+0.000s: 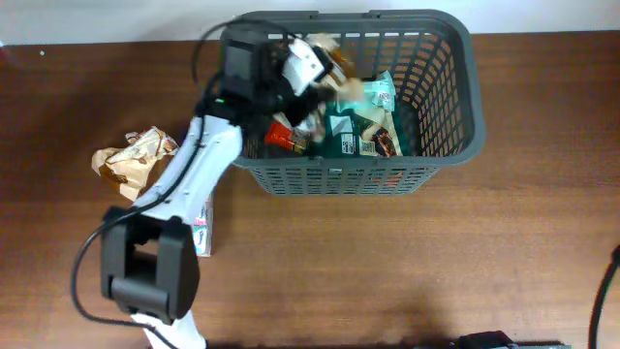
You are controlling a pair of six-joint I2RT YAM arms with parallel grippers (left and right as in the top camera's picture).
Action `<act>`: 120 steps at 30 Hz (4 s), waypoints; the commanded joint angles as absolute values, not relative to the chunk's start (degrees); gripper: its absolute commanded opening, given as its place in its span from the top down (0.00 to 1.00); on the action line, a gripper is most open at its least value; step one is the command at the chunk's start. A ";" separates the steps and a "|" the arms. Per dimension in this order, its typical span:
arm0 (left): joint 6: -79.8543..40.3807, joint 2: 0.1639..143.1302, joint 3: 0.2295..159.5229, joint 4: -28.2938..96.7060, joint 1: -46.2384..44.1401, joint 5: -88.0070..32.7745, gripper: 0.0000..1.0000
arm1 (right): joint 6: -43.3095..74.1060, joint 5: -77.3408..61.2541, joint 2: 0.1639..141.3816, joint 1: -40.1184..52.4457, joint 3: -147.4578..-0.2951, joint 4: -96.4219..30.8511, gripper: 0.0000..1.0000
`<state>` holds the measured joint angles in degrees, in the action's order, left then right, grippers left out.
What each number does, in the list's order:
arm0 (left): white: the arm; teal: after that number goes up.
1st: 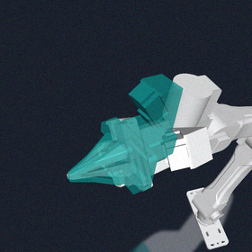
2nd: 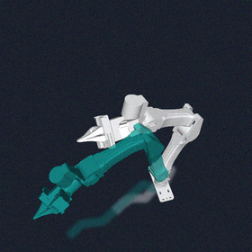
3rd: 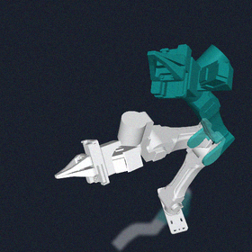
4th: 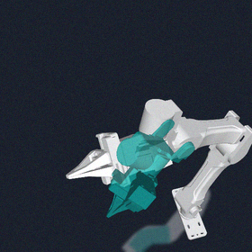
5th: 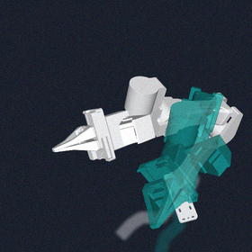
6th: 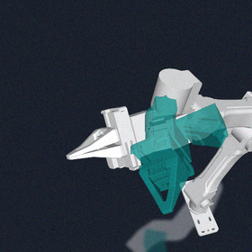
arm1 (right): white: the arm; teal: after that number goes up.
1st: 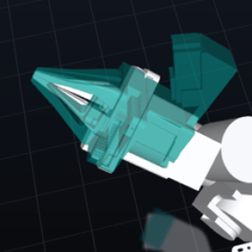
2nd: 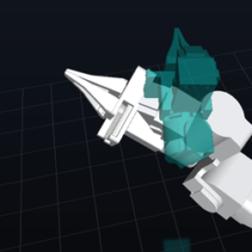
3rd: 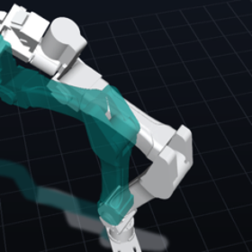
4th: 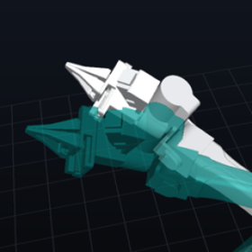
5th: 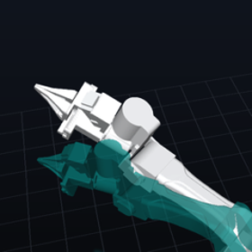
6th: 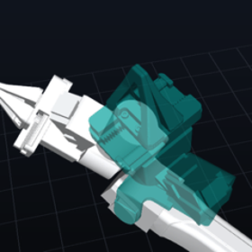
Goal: Pack container
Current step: 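Lift the paper bag with the left gripper and drop it into the basket, then move the left gripper to the Kleenex tissue pack row and grasp it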
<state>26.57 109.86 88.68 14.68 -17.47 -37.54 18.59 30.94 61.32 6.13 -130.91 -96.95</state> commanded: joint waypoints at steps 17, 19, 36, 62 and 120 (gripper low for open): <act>16.10 91.59 96.09 11.42 -3.79 -3.95 0.01 | 30.24 54.98 57.39 5.96 -130.80 -96.42 0.01; 11.42 90.19 96.07 14.09 1.13 -0.69 0.02 | 34.13 57.58 54.43 5.96 -130.96 -96.77 0.01; 35.40 99.90 85.54 41.41 24.82 -8.16 0.04 | 30.24 57.74 39.46 5.98 -130.23 -97.10 0.01; 62.08 125.23 85.36 31.55 23.99 -16.19 0.62 | 30.48 51.33 39.46 5.96 -128.46 -90.39 0.05; 43.31 121.23 122.23 45.56 -19.16 -36.84 0.00 | 28.86 45.67 39.48 5.98 -128.40 -94.11 0.37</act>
<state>45.78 124.99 119.11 45.69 -20.82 -41.04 30.57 45.95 38.24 6.13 -128.73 -94.15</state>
